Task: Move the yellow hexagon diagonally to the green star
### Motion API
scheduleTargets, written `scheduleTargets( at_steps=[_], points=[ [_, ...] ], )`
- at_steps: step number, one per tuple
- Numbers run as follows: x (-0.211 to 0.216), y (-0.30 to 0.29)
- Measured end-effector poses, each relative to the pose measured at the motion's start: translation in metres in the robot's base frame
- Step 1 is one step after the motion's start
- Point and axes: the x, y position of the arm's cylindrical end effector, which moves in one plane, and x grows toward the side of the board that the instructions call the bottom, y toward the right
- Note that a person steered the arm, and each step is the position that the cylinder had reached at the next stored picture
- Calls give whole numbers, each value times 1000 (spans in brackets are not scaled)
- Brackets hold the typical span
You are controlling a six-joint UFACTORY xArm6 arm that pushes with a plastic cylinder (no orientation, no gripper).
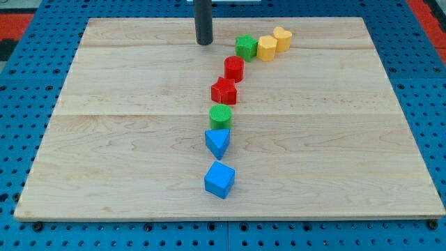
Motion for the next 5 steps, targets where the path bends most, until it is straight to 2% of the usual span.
scheduleTargets(
  at_steps=[1, 2, 3, 4, 5],
  points=[
    [-29, 117],
    [10, 230],
    [51, 229],
    [80, 166],
    [78, 110]
  ],
)
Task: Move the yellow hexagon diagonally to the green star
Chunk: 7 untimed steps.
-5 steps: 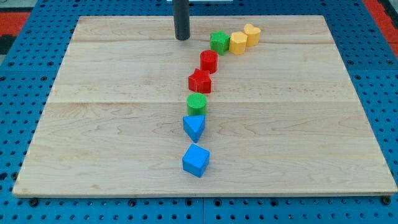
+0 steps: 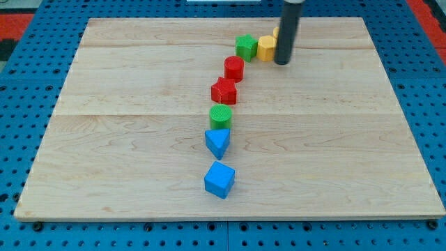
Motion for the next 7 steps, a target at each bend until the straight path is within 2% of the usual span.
scheduleTargets(
  at_steps=[1, 2, 3, 4, 5, 7],
  points=[
    [-32, -14],
    [-35, -13],
    [-56, -12],
    [-59, 18],
    [-72, 22],
    [-92, 1]
  ],
)
